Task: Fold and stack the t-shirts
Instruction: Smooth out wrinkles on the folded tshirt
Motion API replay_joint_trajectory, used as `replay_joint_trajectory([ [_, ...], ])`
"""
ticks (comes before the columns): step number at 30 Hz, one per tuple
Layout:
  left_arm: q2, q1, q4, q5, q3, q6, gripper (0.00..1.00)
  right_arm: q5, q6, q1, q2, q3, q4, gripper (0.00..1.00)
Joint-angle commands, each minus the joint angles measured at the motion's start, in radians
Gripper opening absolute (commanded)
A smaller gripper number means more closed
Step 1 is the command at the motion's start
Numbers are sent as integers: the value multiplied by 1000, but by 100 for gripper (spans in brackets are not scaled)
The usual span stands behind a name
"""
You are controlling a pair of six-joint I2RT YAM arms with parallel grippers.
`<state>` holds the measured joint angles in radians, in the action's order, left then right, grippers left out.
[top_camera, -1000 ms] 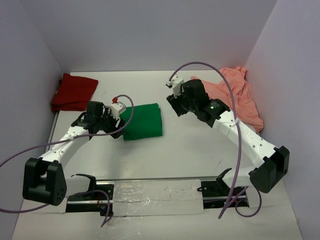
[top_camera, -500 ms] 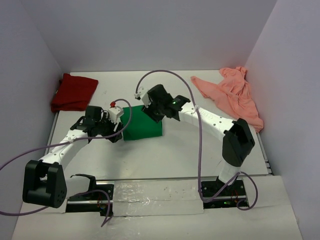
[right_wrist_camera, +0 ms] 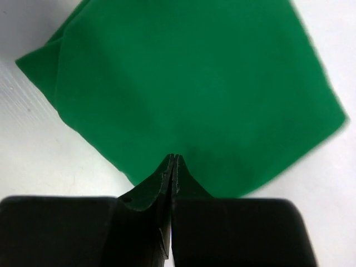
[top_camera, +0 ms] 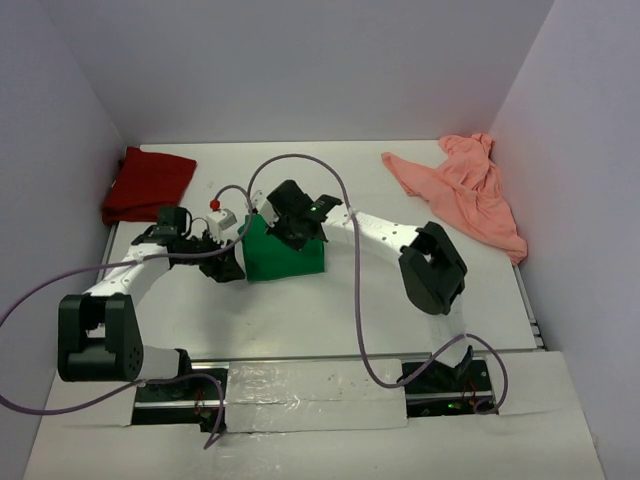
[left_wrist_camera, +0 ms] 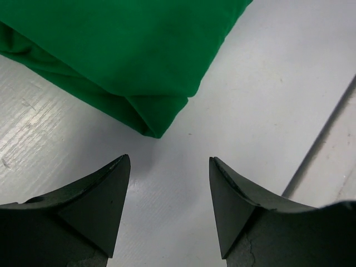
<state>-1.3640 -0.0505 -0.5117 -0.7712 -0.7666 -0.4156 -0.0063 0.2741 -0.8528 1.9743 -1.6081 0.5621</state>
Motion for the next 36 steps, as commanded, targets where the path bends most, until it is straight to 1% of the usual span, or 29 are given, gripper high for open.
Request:
replay_joint_trajectory([
  [1, -23, 28, -51, -128, -59, -58, 68, -98, -30, 6, 64, -87, 33, 0],
  [2, -33, 35, -71, -144, -78, -72, 68, -127, -39, 11, 90, -113, 91, 0],
  [4, -62, 49, -111, -187, -98, -98, 68, -174, -87, 15, 165, -179, 136, 0],
  [5, -70, 49, -123, -200, -114, -116, 68, -228, -111, 15, 191, -197, 187, 0],
  [6, -78, 81, -135, -207, -123, -123, 68, -244, -127, 15, 248, -237, 214, 0],
  [7, -86, 86, -154, -220, -131, -129, 68, -256, -144, 17, 276, -257, 238, 0],
  [8, -89, 92, -165, -227, -144, -143, 68, -311, -162, 24, 302, -292, 290, 0],
  [10, -102, 97, -223, -243, -163, -172, 68, -360, -194, 35, 388, -338, 387, 0],
  [11, -112, 95, -253, -260, -186, -217, 68, -395, -208, 43, 417, -389, 421, 0],
  [12, -141, 95, -337, -272, -203, -247, 68, -468, -214, 55, 470, -416, 493, 0],
  [13, -164, 95, -391, -296, -245, -332, 68, -489, -222, 61, 492, -446, 524, 0],
  [14, -188, 97, -448, -310, -269, -379, 68, -530, -219, 70, 504, -475, 538, 0],
  [15, -246, 97, -564, -324, -316, -482, 68, -535, -217, 72, 508, -477, 542, 0],
  [16, -282, 95, -646, -356, -339, -562, 68, -523, -222, 75, 500, -467, 533, 0],
  [17, -356, 94, -727, -368, -365, -647, 67, -523, -220, 78, 491, -463, 523, 0],
  [18, -395, 90, -863, -376, -411, -780, 66, -524, -216, 81, 474, -460, 515, 0],
  [19, -429, 80, -863, -379, -422, -766, 65, -521, -220, 84, 466, -461, 512, 0],
  [21, -475, 60, -860, -341, -421, -805, 63, -515, -211, 93, 448, -469, 515, 0],
  [22, -503, 5, -860, -309, -419, -815, 63, -505, -216, 100, 442, -475, 510, 0],
  [23, -514, -15, -852, -291, -416, -821, 62, -482, -217, 107, 433, -475, 500, 0],
  [24, -521, -50, -826, -274, -413, -795, 62, -480, -210, 113, 419, -478, 498, 0],
  [25, -529, -63, -805, -264, -412, -776, 62, -471, -213, 121, 416, -484, 498, 0],
  [26, -527, -69, -773, -255, -405, -711, 62, -448, -211, 135, 410, -487, 493, 0],
  [28, -509, -77, -691, -252, -398, -651, 62, -413, -208, 146, 400, -503, 486, 0],
  [31, -462, -83, -631, -246, -392, -546, 62, -345, -219, 173, 394, -524, 447, 0],
  [32, -445, -84, -573, -234, -384, -473, 62, -334, -223, 179, 397, -535, 437, 0],
  [34, -399, -89, -510, -214, -369, -408, 63, -345, -228, 193, 405, -573, 438, 0],
  [35, -380, -89, -414, -194, -343, -317, 63, -347, -225, 195, 412, -584, 444, 0],
  [36, -365, -89, -365, -153, -324, -271, 63, -350, -225, 195, 413, -595, 446, 0],
])
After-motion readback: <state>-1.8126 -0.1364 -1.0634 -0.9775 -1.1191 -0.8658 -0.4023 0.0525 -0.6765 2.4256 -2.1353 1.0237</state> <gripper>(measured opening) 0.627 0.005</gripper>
